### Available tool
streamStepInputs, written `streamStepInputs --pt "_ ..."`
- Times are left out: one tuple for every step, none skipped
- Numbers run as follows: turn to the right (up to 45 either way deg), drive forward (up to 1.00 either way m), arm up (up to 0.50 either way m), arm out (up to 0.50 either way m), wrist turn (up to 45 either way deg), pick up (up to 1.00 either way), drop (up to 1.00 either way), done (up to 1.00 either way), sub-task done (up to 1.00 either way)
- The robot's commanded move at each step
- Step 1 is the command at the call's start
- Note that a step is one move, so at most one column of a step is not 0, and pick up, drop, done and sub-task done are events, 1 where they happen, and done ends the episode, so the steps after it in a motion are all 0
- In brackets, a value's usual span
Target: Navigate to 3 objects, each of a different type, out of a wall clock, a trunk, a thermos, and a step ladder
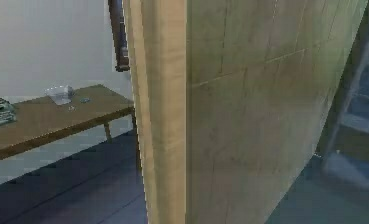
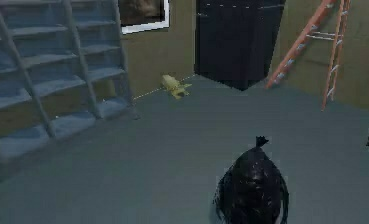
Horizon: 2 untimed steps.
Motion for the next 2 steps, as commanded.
streamStepInputs --pt "-45.0 0.0 0.0 0.0 0.0 0.0 0.0 0.0 0.0" --pt "-24.0 0.0 0.0 0.0 0.0 0.0 0.0 0.0 0.0"
